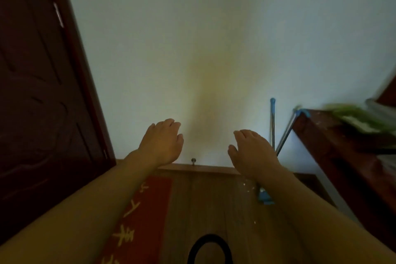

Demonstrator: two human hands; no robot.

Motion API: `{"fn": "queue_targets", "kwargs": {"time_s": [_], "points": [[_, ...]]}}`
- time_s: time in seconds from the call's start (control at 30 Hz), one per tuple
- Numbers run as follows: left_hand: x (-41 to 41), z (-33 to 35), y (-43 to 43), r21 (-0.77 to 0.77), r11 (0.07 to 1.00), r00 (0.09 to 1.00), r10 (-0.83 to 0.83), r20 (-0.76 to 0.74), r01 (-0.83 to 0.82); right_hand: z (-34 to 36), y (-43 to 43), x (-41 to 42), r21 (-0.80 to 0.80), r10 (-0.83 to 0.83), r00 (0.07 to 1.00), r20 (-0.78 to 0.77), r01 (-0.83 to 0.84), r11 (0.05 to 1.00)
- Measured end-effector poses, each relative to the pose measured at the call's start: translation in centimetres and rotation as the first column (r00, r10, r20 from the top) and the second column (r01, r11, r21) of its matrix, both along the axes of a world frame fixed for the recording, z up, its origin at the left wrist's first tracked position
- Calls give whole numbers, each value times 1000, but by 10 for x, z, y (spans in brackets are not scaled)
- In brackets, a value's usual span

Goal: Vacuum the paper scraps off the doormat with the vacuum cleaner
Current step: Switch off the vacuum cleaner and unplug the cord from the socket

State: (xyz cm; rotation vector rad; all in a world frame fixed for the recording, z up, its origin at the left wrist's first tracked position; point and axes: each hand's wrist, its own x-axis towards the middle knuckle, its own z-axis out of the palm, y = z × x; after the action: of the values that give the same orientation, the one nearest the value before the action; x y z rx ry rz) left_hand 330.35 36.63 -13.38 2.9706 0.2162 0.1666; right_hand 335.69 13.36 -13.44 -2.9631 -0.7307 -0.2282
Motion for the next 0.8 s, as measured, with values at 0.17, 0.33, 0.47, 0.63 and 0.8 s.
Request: {"fn": "queue_targets", "kwargs": {"time_s": [0.17, 0.33, 0.47, 0.63, 0.8], "points": [[3, 100, -23, -12, 1000, 999, -25, 46, 26, 99, -26, -2, 56, -29, 995, 96, 24, 998], [0, 172, -47, -19, 999, 993, -28, 115, 31, 171, -60, -8, 59, -72, 987, 142, 64, 996], [-2, 200, -66, 11, 999, 986, -49, 160, 48, 199, -81, -9, 83, -126, 976, 176, 112, 990], [5, 209, -85, 45, 994, 974, -111, 195, 104, 213, -97, -18, 92, -158, 963, 219, 141, 986], [17, 206, -98, 36, 973, 953, -230, 198, 227, 220, -113, -39, 112, -265, 929, 259, 244, 963]]}}
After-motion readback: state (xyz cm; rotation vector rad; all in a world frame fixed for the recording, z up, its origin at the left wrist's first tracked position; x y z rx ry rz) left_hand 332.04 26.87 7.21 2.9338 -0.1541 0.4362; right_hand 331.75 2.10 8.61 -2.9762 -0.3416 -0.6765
